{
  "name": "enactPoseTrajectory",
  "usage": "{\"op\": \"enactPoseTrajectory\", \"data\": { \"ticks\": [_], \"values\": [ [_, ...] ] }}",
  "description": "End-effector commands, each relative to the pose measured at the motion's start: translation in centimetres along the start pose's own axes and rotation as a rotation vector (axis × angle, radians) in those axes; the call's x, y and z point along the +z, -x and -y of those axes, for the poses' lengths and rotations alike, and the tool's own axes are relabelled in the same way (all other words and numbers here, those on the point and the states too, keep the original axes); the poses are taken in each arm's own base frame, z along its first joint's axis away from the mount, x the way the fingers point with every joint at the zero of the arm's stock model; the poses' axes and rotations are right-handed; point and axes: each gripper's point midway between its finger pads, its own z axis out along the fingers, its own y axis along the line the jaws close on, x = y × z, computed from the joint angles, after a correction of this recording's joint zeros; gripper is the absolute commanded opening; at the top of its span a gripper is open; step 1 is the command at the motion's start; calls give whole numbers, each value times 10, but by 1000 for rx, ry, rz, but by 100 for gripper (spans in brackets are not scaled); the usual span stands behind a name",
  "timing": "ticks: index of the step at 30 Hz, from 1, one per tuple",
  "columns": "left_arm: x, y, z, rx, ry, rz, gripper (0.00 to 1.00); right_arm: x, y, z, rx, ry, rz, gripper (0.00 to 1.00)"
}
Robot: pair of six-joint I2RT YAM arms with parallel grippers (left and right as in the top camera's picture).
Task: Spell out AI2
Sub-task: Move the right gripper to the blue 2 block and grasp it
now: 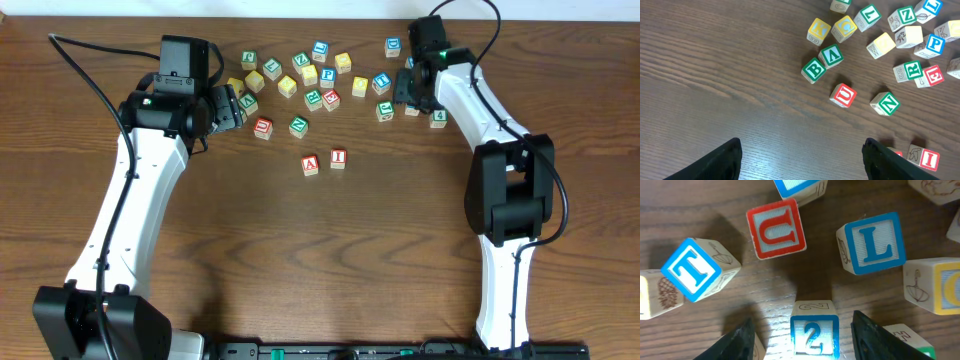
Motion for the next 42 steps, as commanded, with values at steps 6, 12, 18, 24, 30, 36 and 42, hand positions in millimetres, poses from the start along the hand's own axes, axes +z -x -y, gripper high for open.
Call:
{"op": "enactPoseTrajectory", "data": {
  "ticks": [6, 12, 18, 24, 30, 36, 42],
  "values": [
    [3, 2, -2, 3, 13, 1, 76, 13, -8, 12, -10, -43, -16, 51],
    [3, 2, -2, 4, 14, 2, 76, 13, -8, 12, -11, -41, -15, 39],
    [3, 2, -2, 4, 14, 2, 76, 13, -10, 13, -12, -45, -25, 33],
    [3, 2, -2, 4, 14, 2, 76, 13, -12, 13, -21, -48, -34, 28],
    [3, 3, -2, 4, 14, 2, 76, 9, -11, 15, -37, -48, -32, 23],
    [3, 4, -2, 3, 13, 6, 76, -18, 1, 12, -32, -33, 9, 17],
    [2, 7, -1, 2, 8, 20, 76, -75, 14, 4, -29, 28, 64, 19]
  ]
}}
